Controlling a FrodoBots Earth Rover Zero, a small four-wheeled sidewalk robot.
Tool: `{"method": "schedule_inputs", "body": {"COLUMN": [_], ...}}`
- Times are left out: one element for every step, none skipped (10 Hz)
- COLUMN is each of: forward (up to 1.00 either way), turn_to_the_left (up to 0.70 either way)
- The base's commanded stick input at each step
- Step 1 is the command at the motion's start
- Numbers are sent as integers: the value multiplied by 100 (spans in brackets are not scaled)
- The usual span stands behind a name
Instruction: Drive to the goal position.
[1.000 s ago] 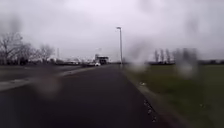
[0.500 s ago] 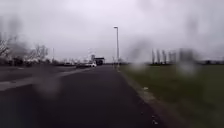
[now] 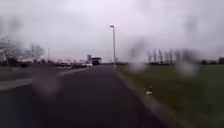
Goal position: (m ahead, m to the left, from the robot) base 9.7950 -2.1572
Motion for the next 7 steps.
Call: {"method": "schedule_inputs", "body": {"forward": [100,100,100,100,100,100,100], "turn_to_the_left": [40,40,33,16,0,0,0]}}
